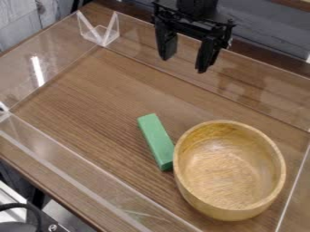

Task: Put the green block in the brown bowl

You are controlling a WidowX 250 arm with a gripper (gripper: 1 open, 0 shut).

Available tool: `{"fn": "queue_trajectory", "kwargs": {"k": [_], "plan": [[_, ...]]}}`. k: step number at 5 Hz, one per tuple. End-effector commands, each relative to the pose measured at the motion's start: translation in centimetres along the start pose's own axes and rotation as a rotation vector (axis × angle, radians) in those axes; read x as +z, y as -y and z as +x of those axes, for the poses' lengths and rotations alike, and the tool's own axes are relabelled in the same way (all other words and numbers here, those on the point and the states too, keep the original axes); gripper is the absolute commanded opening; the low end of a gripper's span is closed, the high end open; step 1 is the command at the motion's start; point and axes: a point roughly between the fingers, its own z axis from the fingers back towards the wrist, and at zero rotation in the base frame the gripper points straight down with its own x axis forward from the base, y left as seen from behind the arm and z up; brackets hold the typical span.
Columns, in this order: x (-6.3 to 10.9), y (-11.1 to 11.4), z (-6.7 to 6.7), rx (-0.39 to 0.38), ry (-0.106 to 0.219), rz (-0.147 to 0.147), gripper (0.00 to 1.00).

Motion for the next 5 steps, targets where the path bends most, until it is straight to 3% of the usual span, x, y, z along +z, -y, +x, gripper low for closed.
{"fn": "queue_trajectory", "kwargs": {"k": [1, 2, 3, 5], "plan": [[-1.1, -0.7, -1.1, 0.219, -0.015, -0.04, 1.0], [-2.9, -1.4, -3.7, 0.467, -0.021, -0.081, 1.0], [-4.1, -2.0, -5.2, 0.629, 0.018, -0.112, 1.0], [-6.3, -1.0, -6.0, 0.795, 0.054, -0.159, 1.0]]}}
